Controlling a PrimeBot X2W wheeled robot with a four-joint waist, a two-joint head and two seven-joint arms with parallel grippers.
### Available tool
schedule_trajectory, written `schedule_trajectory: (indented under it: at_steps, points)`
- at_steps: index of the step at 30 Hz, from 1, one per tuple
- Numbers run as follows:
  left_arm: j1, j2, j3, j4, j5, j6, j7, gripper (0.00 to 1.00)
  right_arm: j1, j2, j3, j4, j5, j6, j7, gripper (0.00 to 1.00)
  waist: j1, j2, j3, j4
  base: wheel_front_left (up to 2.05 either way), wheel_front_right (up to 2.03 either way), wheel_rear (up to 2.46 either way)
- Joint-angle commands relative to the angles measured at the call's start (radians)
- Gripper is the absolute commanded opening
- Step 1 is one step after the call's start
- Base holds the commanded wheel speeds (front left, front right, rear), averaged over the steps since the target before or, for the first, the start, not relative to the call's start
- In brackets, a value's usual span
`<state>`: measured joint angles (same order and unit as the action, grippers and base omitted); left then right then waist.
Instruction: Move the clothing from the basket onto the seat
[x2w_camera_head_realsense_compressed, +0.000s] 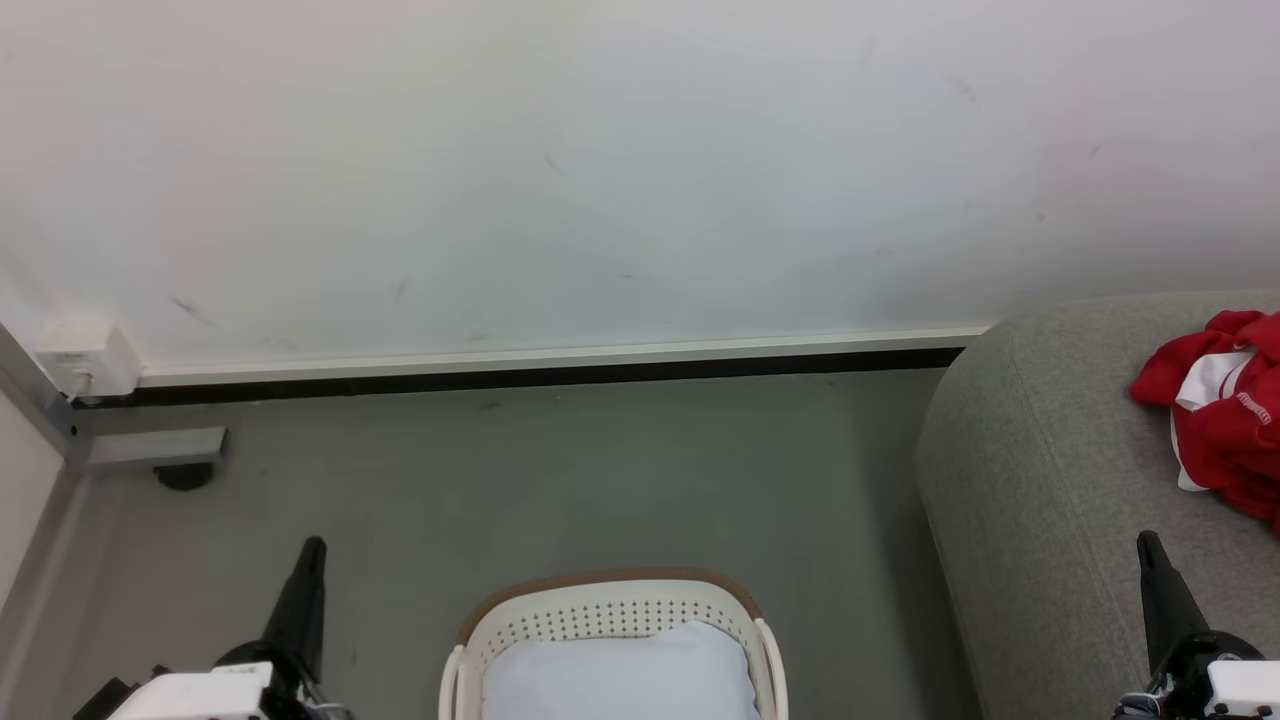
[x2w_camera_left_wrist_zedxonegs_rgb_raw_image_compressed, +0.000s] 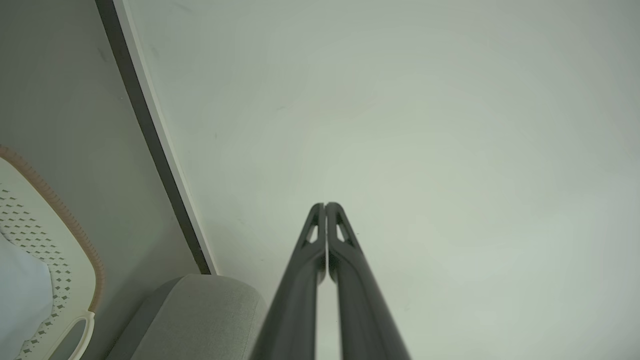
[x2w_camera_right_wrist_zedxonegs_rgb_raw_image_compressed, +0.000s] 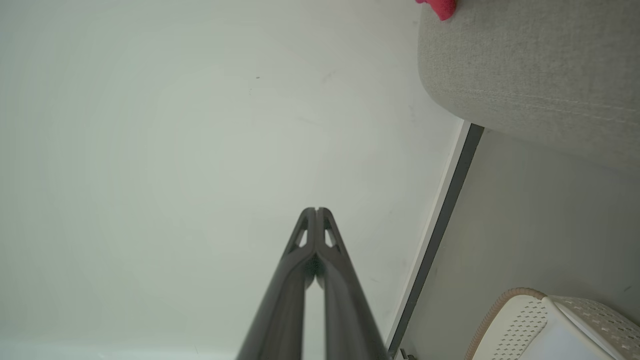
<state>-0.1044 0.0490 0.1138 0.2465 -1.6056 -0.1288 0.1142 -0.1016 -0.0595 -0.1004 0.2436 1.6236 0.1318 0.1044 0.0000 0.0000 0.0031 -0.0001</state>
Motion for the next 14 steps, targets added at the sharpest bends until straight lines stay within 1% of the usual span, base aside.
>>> schedule_trajectory:
  at_steps: [1, 14]
  points:
    - [-0.008, 0.002, 0.003, -0.003, -0.013, -0.004, 0.004, 0.00, -0.012, 0.000, -0.003, 0.003, -0.001, -0.002, 0.002, 0.00, 0.0000, 0.0000, 0.000, 0.000, 0.00, 0.00, 0.00]
    - [-0.008, 0.002, 0.002, -0.003, -0.013, -0.004, 0.004, 0.00, -0.013, 0.002, -0.006, 0.003, -0.003, -0.002, 0.005, 0.00, 0.0000, 0.0000, 0.000, 0.000, 0.00, 0.00, 0.00]
